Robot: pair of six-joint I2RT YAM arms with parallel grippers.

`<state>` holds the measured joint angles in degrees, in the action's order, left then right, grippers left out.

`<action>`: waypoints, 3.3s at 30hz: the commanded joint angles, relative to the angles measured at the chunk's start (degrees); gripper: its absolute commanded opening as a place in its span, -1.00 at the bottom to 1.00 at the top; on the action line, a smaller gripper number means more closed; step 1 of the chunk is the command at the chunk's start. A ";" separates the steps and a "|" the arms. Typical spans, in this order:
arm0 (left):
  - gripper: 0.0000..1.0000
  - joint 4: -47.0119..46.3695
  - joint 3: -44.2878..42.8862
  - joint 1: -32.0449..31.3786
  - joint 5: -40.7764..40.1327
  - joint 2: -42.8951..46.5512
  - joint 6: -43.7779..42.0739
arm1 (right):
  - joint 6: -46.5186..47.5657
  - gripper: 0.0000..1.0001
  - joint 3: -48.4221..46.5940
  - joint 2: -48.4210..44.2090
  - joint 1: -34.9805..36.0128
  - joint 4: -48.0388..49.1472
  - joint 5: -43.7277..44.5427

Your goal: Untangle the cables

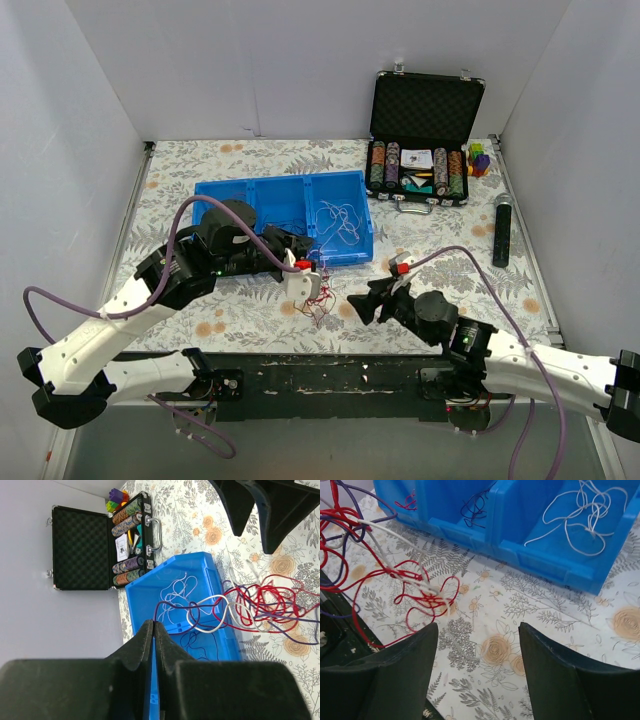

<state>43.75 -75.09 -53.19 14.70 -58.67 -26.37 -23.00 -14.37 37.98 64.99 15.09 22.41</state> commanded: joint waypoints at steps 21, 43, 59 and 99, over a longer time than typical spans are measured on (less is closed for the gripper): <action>-1.00 -1.12 1.17 -0.16 3.76 0.23 -2.19 | 20.72 0.41 -10.07 19.33 0.22 26.39 -9.24; -1.00 -2.26 -2.69 -0.34 4.11 -0.30 0.70 | 18.70 -0.97 -13.32 32.25 0.22 32.72 -9.41; -1.00 -25.78 -3.06 -0.42 -10.38 1.45 -8.06 | 1.66 -0.97 3.38 20.30 0.31 20.96 -5.63; -1.00 -62.03 12.22 9.05 -34.04 -3.99 9.31 | -9.25 -0.97 10.15 0.17 2.68 -0.24 -2.20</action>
<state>-22.44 -70.30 -48.05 -17.21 -66.08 -26.87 -33.06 -4.60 40.23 66.96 14.15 19.79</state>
